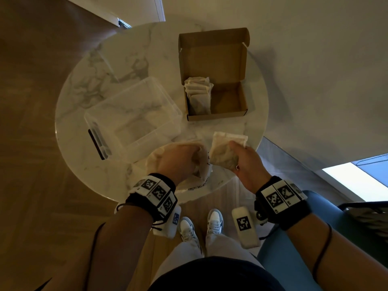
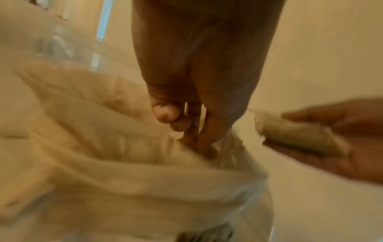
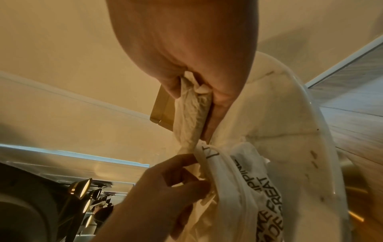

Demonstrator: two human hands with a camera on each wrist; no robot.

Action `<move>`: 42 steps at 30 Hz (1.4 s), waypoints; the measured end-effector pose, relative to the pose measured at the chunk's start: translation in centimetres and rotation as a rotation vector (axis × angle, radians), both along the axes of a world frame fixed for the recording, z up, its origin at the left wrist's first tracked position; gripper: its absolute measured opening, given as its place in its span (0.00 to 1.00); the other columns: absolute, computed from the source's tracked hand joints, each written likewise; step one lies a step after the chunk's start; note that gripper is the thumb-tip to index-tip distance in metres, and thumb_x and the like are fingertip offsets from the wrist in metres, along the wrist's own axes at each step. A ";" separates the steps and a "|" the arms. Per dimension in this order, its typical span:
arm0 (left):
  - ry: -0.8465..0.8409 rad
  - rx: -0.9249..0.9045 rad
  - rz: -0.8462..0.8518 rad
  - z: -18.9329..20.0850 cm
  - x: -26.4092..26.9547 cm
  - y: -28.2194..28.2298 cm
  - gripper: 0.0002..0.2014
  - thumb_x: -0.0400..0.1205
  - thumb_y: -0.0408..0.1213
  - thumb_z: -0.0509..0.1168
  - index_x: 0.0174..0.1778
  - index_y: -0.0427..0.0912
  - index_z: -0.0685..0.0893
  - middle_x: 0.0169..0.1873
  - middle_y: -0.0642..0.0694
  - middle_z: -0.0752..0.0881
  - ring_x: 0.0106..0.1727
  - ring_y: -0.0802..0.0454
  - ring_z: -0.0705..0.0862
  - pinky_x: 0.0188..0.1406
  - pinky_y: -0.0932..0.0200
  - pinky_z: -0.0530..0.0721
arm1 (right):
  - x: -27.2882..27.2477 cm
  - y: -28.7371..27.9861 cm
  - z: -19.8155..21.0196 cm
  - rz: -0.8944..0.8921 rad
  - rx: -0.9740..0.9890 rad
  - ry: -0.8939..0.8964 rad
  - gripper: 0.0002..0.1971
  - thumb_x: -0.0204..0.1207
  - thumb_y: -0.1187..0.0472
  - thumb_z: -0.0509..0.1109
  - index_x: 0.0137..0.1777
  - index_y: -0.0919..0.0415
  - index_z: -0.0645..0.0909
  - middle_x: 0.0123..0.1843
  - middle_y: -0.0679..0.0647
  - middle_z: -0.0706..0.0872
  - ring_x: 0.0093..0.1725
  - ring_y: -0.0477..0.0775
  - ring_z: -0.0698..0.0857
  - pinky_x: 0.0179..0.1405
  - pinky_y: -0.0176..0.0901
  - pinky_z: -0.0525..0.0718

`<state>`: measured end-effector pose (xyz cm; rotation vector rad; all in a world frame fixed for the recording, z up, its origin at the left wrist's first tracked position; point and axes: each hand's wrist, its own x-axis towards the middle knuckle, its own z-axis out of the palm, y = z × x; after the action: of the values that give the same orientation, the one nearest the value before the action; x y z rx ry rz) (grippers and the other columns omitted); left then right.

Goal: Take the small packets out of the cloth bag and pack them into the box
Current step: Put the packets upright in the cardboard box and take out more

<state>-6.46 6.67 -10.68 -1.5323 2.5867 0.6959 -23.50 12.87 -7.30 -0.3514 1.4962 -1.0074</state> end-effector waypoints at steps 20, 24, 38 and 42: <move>0.882 0.479 0.401 6.0 3.0 0.5 0.09 0.78 0.43 0.64 0.33 0.47 0.81 0.32 0.35 0.76 0.34 0.41 0.74 0.39 0.44 0.73 | 2.9 -0.3 -0.2 0.165 0.175 0.025 0.20 0.83 0.58 0.62 0.68 0.71 0.76 0.69 0.70 0.80 0.68 0.70 0.80 0.59 0.56 0.81; 0.995 0.389 0.414 6.6 2.7 0.6 0.08 0.81 0.37 0.61 0.37 0.42 0.81 0.35 0.38 0.78 0.38 0.45 0.76 0.43 0.45 0.75 | 3.7 -0.2 -1.1 0.170 0.204 -0.033 0.20 0.83 0.60 0.62 0.69 0.72 0.75 0.71 0.70 0.78 0.70 0.70 0.79 0.61 0.56 0.81; 0.747 0.074 -0.056 4.4 3.4 5.1 0.10 0.71 0.35 0.64 0.38 0.38 0.90 0.47 0.48 0.92 0.55 0.57 0.89 0.56 0.54 0.86 | 3.3 0.3 -1.6 0.177 0.112 -0.538 0.29 0.84 0.42 0.48 0.69 0.62 0.78 0.58 0.63 0.88 0.52 0.60 0.89 0.52 0.56 0.87; 0.735 0.078 -0.122 4.5 3.2 5.2 0.08 0.71 0.33 0.64 0.36 0.37 0.89 0.43 0.47 0.92 0.46 0.50 0.90 0.42 0.49 0.87 | 3.8 0.3 -1.4 0.287 0.042 -0.494 0.24 0.83 0.42 0.55 0.62 0.60 0.82 0.53 0.59 0.89 0.49 0.55 0.89 0.48 0.48 0.87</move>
<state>-3.30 11.84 -6.20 -1.2356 3.0354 1.5659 -19.74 13.17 -8.67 -0.2544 0.9861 -0.7618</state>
